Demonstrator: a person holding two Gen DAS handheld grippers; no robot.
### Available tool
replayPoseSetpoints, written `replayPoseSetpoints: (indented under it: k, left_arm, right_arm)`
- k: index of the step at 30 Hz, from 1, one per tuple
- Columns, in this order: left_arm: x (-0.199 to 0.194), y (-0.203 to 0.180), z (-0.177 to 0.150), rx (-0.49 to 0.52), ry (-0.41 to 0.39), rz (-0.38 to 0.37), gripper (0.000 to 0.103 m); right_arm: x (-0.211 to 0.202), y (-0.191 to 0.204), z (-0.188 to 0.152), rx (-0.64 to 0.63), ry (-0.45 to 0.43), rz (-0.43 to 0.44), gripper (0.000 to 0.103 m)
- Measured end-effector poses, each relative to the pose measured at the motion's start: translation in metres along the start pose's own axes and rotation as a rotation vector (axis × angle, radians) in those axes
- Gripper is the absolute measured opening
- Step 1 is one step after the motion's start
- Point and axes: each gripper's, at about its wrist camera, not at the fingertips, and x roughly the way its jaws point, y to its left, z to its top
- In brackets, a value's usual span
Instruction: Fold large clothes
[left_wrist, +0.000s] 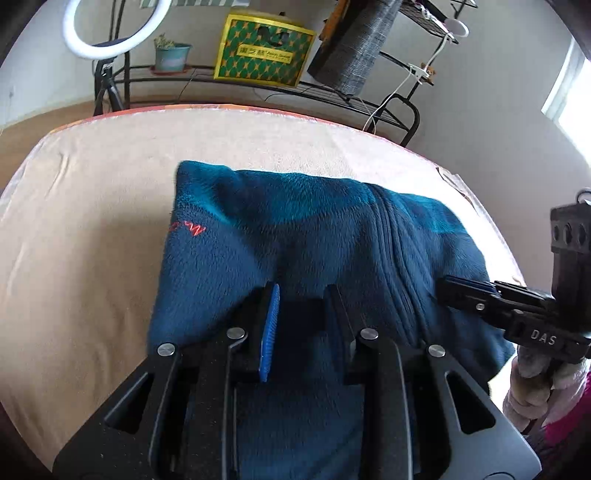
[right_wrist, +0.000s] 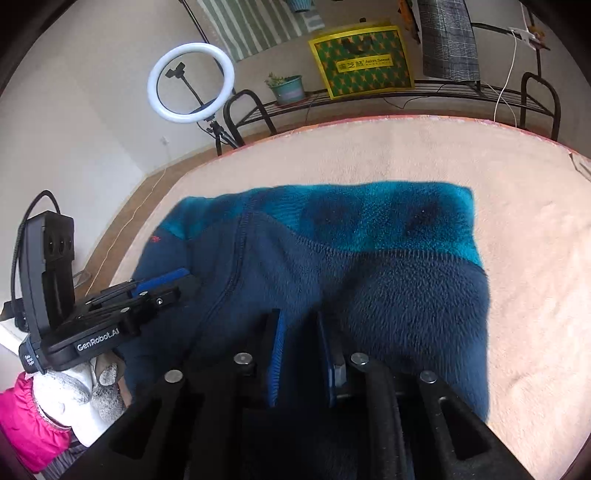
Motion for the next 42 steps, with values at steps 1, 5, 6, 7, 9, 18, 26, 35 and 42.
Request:
replayPoseSetpoints:
  k: [1, 5, 6, 7, 9, 18, 26, 35, 42]
  left_arm:
    - [-0.014, 0.003, 0.0, -0.016, -0.019, -0.017, 0.028]
    - [-0.048, 0.013, -0.012, -0.042, -0.073, -0.04, 0.028]
    - [-0.048, 0.016, -0.019, -0.043, -0.06, -0.026, 0.028]
    - [-0.042, 0.022, -0.027, -0.051, -0.026, -0.01, 0.028]
    - [-0.027, 0.04, -0.043, -0.104, 0.041, 0.0, 0.028]
    - [-0.025, 0.046, -0.058, -0.106, 0.024, -0.022, 0.028]
    - [-0.069, 0.05, -0.041, -0.136, -0.052, -0.008, 0.028]
    - [-0.063, 0.042, -0.015, -0.158, -0.044, -0.081, 0.049]
    - [-0.054, 0.037, 0.031, -0.213, -0.104, -0.129, 0.051]
  right_arm:
    - [-0.016, 0.004, 0.0, -0.003, -0.013, 0.008, 0.022]
    - [-0.05, 0.017, -0.01, -0.049, -0.06, 0.023, 0.027]
    - [-0.054, 0.019, -0.014, -0.063, -0.058, 0.01, 0.027]
    - [-0.056, 0.018, -0.021, -0.067, -0.051, -0.022, 0.027]
    - [-0.047, 0.008, -0.028, -0.04, -0.01, -0.055, 0.027]
    - [-0.04, -0.018, -0.067, 0.068, 0.048, -0.062, 0.026]
    - [-0.099, -0.034, -0.061, 0.154, -0.087, 0.025, 0.031]
    - [-0.081, -0.04, -0.044, 0.149, -0.079, -0.045, 0.032]
    - [-0.08, -0.029, 0.006, 0.099, -0.186, -0.049, 0.036]
